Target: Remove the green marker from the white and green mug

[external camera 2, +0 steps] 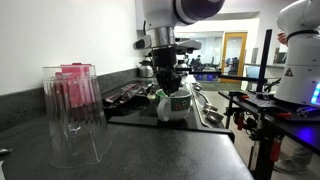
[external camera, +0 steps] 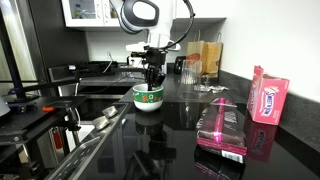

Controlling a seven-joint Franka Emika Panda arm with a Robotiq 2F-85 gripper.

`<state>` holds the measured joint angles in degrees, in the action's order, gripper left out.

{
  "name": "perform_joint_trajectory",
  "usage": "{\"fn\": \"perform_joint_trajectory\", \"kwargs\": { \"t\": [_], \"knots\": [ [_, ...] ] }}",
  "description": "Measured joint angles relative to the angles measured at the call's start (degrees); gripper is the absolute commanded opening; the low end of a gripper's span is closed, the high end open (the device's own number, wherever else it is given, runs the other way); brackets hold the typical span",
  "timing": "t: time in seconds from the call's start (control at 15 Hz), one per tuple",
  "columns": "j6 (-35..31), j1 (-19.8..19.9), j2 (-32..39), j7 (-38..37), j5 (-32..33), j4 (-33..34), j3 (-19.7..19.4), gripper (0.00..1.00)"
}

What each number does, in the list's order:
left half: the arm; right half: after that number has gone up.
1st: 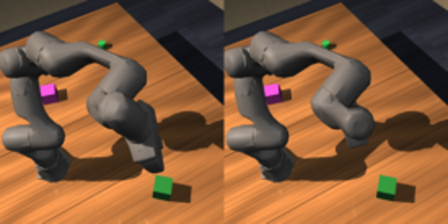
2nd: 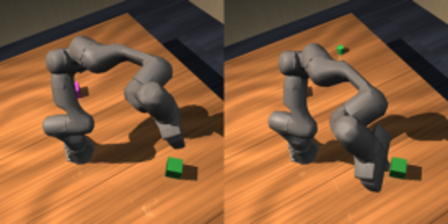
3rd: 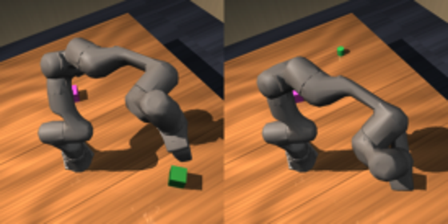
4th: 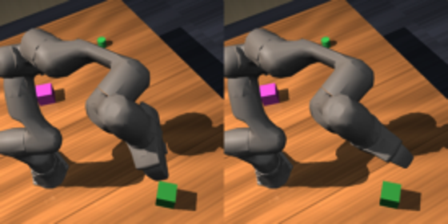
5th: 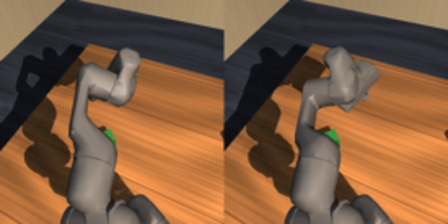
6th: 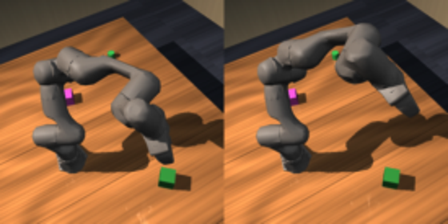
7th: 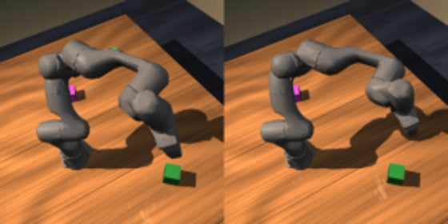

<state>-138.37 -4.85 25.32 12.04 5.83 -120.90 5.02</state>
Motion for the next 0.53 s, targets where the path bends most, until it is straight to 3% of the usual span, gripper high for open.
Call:
{"fn": "perform_joint_trajectory", "kwargs": {
  "t": [0.53],
  "knots": [
    [2.29, 0.00, -6.38, 0.15, -0.02, -0.53, 0.43, 0.05]
  ]
}}
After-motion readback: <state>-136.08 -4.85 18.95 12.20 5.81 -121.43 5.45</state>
